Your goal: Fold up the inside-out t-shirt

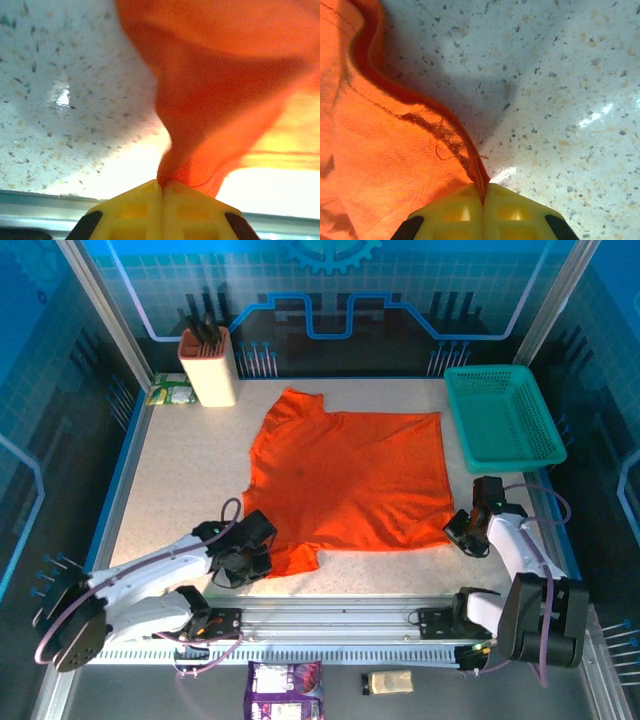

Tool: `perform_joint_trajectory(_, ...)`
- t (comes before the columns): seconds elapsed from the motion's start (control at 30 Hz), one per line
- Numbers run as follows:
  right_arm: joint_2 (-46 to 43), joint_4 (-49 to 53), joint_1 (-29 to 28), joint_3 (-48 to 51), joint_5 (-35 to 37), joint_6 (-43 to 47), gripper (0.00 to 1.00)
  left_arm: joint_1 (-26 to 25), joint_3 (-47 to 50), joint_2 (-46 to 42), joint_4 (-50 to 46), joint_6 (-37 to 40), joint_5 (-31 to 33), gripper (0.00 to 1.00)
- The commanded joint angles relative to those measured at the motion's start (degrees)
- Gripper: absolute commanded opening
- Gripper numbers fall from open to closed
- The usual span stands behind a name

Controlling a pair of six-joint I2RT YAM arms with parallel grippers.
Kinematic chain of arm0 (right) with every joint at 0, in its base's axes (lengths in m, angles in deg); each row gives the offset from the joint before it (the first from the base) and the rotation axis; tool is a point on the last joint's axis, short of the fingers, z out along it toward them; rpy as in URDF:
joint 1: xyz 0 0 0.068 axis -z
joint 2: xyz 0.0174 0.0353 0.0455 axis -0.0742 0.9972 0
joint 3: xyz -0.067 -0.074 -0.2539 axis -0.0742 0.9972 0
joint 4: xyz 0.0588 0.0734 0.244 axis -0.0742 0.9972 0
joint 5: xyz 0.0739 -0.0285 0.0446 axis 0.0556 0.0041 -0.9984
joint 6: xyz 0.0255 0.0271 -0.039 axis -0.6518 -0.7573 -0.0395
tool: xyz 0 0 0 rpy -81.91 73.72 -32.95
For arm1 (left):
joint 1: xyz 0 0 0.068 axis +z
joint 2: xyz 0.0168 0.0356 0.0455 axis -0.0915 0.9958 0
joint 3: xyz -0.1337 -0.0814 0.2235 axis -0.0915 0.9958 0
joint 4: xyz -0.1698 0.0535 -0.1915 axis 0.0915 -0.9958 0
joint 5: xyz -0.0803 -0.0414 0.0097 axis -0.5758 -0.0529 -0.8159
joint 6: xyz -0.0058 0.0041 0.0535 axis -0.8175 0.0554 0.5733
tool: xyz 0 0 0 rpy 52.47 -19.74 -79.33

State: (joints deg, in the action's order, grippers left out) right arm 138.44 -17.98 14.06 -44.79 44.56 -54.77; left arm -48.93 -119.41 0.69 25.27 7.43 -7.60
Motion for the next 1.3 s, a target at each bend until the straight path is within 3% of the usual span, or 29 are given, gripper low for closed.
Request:
perform_joint_trajectory(0.0,-3.5,5.0,-0.2,-0.9,0.7,0.7,0.00,-0.2,-4.2,-5.7,-7.5,1.5,4.6,0.00)
perform_joint_trajectory(0.3,-13.1,11.5,-2.3,-1.8,1.3,-4.7,0.00,0.2,-12.0,-12.6,-18.5,3.6,9.0,0.00)
perform_joint_trajectory(0.5,-18.2,15.2,-2.4,-4.6,2.9,-7.5,0.00,0.9,-16.4,-12.7,-20.2,5.8,10.2,0.00)
perform_joint_trajectory(0.63,-16.4,12.4,-2.5,-5.0,1.7,-6.4,0.00,2.8,-16.9,-10.7,-18.5,9.7,9.7,0.00)
perform_joint_trajectory(1.0,-3.1,2.6,-2.8,-9.1,0.4,-1.1,0.00,16.0,-24.5,3.9,-8.2,24.9,4.2,0.00)
perform_joint_trajectory(1.27,3.7,-1.3,-3.0,-13.3,0.8,1.1,0.00,18.8,-35.9,20.1,-5.4,34.9,4.5,0.00)
